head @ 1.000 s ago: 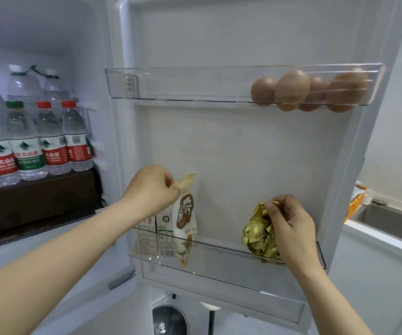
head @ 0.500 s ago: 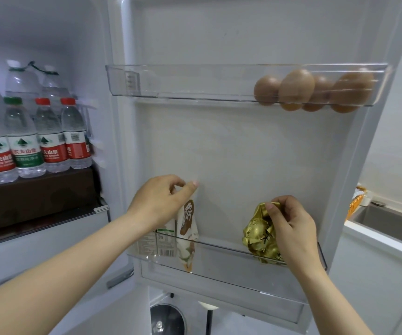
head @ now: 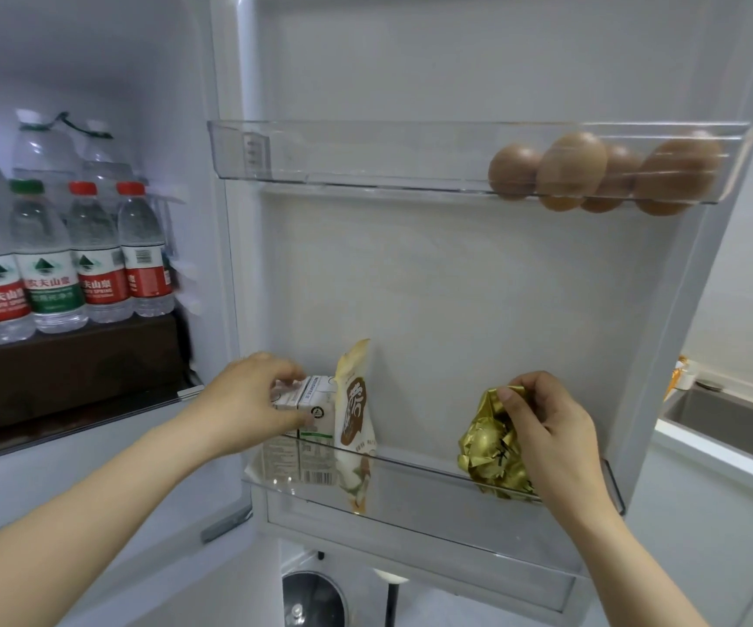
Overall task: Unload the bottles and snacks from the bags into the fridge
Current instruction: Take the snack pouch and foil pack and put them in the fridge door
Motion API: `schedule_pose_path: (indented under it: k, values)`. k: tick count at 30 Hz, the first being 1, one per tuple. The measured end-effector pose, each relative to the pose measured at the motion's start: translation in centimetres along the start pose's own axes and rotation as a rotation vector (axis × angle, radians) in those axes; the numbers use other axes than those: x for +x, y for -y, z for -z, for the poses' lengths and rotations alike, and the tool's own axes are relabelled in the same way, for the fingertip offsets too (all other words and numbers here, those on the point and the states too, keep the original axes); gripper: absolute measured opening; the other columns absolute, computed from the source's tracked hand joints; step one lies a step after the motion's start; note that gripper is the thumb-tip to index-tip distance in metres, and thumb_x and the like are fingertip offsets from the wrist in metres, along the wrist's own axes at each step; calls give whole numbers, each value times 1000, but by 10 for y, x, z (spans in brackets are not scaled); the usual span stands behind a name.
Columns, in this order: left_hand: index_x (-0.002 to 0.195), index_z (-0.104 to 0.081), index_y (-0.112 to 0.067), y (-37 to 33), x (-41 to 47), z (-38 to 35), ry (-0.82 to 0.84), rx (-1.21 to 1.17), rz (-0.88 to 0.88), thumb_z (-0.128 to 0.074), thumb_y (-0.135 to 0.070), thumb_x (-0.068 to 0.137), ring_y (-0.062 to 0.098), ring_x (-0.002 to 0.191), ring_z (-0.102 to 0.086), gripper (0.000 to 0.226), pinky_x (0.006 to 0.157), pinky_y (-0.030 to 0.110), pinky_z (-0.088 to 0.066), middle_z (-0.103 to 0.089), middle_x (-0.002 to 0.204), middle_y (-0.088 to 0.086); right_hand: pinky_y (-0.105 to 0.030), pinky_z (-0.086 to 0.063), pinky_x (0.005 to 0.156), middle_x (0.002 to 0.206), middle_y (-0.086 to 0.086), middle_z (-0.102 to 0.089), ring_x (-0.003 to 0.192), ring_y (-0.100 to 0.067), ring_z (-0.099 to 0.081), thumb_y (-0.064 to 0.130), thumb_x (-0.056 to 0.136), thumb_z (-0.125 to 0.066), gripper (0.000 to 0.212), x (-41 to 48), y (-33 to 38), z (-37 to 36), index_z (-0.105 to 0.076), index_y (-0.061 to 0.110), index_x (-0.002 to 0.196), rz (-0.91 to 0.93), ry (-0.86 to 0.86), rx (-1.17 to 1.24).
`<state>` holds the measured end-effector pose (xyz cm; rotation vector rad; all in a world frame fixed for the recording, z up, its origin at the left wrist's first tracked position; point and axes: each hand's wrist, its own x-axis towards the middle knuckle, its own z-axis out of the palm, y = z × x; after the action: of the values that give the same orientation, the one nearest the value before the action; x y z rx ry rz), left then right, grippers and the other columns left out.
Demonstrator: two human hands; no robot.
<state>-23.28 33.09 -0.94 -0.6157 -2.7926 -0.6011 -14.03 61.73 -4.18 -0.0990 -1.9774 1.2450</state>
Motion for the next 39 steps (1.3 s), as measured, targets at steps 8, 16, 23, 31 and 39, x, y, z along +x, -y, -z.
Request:
schedule_pose_path:
  k: [8,16,23,31,39]
  values:
    - [124,-60,-33,15,22,4,162,44,-220,-78,-27,74,7,110,-48,54,92,19,-37,-49,117,-9,-14,-41,58,71,2,-64,66,-8,-56,14,91,-61,14,-1,1,1,-59,20,78,-13,6,-27]
    - [126,-59,-28,29,24,-9,78,-29,-282,-78,-24,74,4,113,-47,56,97,14,-37,-52,122,-11,-13,-40,56,72,1,-64,67,-9,-56,15,91,-60,13,-2,2,1,-59,19,78,-23,-2,-33]
    - [114,-64,-26,3,-12,-15,-228,-162,-155,-67,-25,85,8,105,-53,29,82,16,-37,-61,109,-12,-13,-39,56,71,1,-64,66,-9,-55,15,91,-61,13,-3,3,0,-60,17,78,-32,7,-43]
    - [79,-63,-27,-48,-44,-10,-363,-283,-327,-61,-44,78,0,82,-56,17,72,10,-41,-58,79,-17,-12,-40,56,70,2,-65,63,-5,-55,15,88,-64,13,-2,2,0,-61,19,76,-38,52,-108]
    - [82,-65,-26,-77,-28,-55,-179,-292,-407,-49,-50,73,-1,74,-53,31,70,23,-46,-52,76,-18,-21,-43,56,64,1,-66,60,-9,-58,22,82,-70,16,5,7,32,-61,20,68,-15,179,-322]
